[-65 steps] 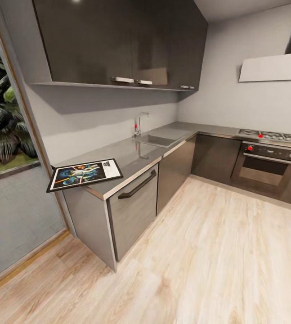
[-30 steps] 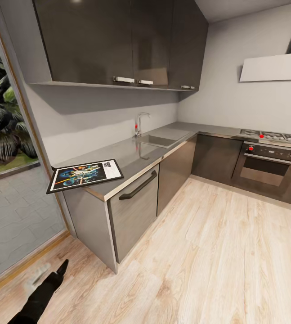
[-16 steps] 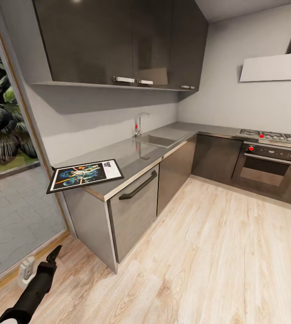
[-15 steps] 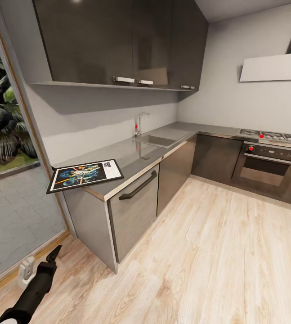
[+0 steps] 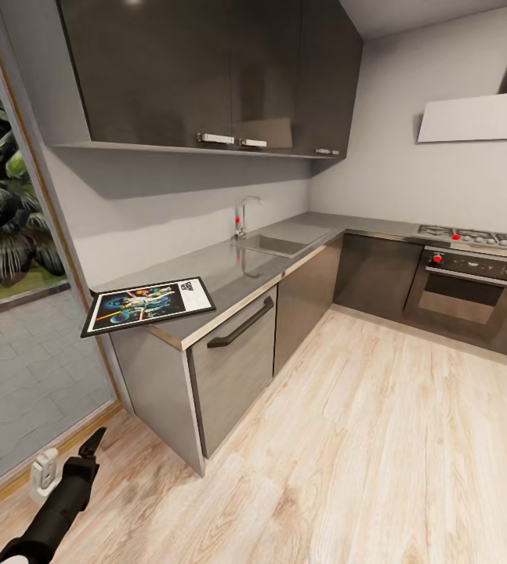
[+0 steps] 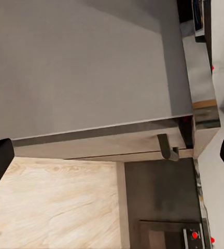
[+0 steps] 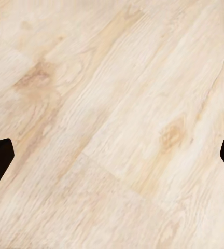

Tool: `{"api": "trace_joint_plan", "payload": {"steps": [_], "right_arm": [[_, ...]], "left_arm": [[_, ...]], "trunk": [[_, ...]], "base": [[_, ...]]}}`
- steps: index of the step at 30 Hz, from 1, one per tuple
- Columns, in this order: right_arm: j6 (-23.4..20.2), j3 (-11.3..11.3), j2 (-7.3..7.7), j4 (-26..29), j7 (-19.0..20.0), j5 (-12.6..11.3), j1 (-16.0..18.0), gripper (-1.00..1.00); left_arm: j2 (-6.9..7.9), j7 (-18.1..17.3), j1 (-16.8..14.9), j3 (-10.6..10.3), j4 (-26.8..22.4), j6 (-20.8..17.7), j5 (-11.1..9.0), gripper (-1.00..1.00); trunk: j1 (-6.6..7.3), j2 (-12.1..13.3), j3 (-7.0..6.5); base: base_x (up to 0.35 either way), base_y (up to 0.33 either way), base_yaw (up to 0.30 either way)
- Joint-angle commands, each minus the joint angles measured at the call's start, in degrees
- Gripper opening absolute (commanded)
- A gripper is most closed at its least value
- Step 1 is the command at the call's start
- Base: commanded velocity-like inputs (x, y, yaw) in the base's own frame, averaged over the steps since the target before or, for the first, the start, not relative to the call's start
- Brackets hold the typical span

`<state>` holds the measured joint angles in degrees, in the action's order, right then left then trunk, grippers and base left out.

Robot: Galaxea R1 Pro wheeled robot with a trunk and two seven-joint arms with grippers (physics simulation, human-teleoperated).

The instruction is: Pick up the poster from the kitchen countertop and hang it on one of the wall nails in the kitchen.

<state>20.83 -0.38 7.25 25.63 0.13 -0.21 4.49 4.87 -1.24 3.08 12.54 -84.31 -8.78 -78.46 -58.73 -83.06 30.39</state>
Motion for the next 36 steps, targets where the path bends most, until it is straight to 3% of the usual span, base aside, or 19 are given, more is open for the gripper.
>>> {"api": "trace_joint_plan", "payload": {"steps": [1, 3, 5, 6, 10, 11, 12, 16, 19, 31, 36], "right_arm": [[0.9, -0.6, 0.17, 0.0, 0.0, -0.3, 0.0, 1.0], [2.3, -2.9, 0.49, 0.3, 0.1, -1.1, 0.0, 1.0], [3.5, -6.6, 0.73, 1.5, 0.1, -2.2, 0.0, 1.0], [4.2, -11.2, 0.87, 4.0, 0.1, -3.2, 0.0, 1.0], [4.8, -20.2, 1.02, 10.7, 0.1, -4.1, -0.3, 1.0], [5.0, -24.8, 1.04, 15.0, 0.1, -4.5, -1.3, 1.0], [5.0, -25.8, 1.03, 16.2, 0.3, -4.7, -1.8, 1.0], [5.1, -28.5, 0.55, 21.2, 2.6, -5.3, -5.5, 1.0], [5.2, -29.2, 0.18, 22.6, 3.8, -5.5, -6.7, 1.0], [5.3, -29.8, -0.2, 23.9, 5.1, -5.5, -8.0, 1.0], [5.3, -29.8, -0.22, 23.9, 5.1, -5.2, -8.0, 1.0]], "left_arm": [[0.01, -0.1, 0.0, 0.1, 0.1, -0.4, -0.6, 1.0], [0.02, -0.2, 0.0, 0.1, 0.5, -0.4, -0.6, 1.0], [0.03, -0.2, 0.0, 0.1, 1.0, -0.4, -0.6, 1.0], [0.04, -0.2, 0.0, 0.1, 1.4, -0.4, -0.6, 1.0], [0.05, -0.2, 0.0, 0.0, 1.9, -0.3, -0.6, 1.0], [0.05, -0.3, 0.0, 0.0, 2.1, -0.3, -0.6, 1.0], [0.05, -0.3, 0.0, 0.0, 2.2, -0.3, -0.6, 1.0], [0.07, -0.3, 0.0, 0.0, 2.8, -0.4, -0.6, 1.0], [0.1, -0.3, 0.0, 0.1, 2.9, -0.4, -0.6, 1.0], [0.17, -0.2, 0.0, 0.2, 2.4, -0.5, -0.6, 1.0], [0.16, -0.2, 0.0, 1.9, 2.1, -0.7, -0.6, 1.0]], "trunk": [[0.0, 0.0, 0.04], [0.0, 0.0, 0.04], [0.0, 0.0, 0.04], [0.0, 0.0, 0.04], [0.0, 0.0, 0.04], [0.0, 0.0, 0.04], [0.0, 0.0, 0.04], [0.0, 0.0, 0.04], [0.0, 0.0, 0.04], [0.0, 0.0, 0.04], [0.0, 0.0, 0.04]], "base": [[0.0, 0.0, 0.0], [0.0, 0.0, 0.0], [0.0, 0.0, 0.0], [0.0, 0.0, 0.0], [0.0, 0.0, 0.0], [0.0, 0.0, 0.0], [0.0, 0.0, 0.0], [0.1, 0.0, 0.0], [0.246, 0.0, 0.0], [0.156, 0.0, 0.0], [0.168, 0.0, 0.0]]}}
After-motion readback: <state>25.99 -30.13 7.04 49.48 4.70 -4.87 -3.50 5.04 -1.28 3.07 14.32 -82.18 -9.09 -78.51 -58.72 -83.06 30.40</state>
